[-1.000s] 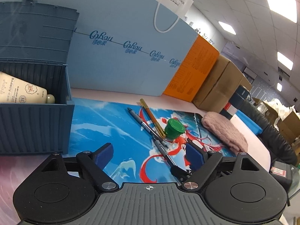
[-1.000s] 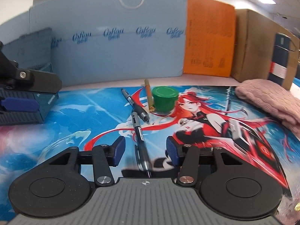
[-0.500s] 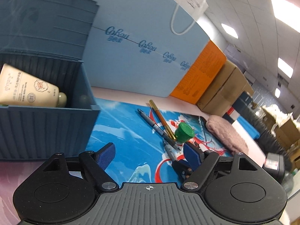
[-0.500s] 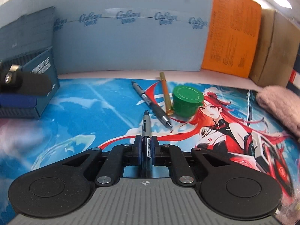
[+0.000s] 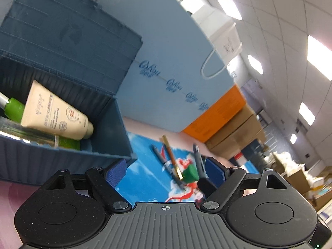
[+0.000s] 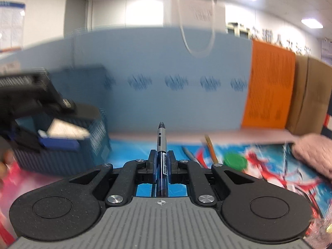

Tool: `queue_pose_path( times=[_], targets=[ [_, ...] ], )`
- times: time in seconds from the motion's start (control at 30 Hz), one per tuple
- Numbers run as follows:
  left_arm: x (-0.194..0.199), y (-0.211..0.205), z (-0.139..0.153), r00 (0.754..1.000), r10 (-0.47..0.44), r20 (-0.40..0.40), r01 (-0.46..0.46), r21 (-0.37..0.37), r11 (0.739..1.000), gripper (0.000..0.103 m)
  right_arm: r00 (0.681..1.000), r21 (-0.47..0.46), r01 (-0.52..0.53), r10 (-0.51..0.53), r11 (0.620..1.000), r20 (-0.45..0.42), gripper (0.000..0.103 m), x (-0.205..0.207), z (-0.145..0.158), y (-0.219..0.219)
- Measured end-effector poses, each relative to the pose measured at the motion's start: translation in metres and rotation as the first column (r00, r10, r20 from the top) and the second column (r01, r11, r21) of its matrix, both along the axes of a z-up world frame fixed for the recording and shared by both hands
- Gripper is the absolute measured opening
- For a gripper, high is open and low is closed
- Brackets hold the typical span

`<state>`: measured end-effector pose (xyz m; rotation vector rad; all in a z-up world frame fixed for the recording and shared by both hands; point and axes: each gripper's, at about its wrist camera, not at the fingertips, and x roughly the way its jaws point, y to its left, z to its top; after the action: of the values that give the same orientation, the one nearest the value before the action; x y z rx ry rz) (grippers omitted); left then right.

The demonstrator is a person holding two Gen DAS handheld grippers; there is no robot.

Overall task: Organize rigid objects
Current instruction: 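Carry the black pen with the right gripper into the blue box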

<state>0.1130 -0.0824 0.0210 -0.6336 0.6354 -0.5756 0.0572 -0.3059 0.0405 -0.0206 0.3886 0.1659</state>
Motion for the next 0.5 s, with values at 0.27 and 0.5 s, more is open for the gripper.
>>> queue_pose_path(
  times=[0.27,0.5],
  targets=[
    [-0.011,0.040,0.029,0.992,0.075,0.105,-0.067,-0.079,0.995,0.093,0.983,0.030,-0.101,0.095,0.994,0.154,0.009,0.000,0.041,0.040],
    [-0.004,0.084,0.038,0.976,0.197,0.096,-0.185,-0.123,0.975,0.097,0.948,-0.024,-0.225,0.225,0.974,0.224,0.009,0.020,0.049,0.086]
  ],
)
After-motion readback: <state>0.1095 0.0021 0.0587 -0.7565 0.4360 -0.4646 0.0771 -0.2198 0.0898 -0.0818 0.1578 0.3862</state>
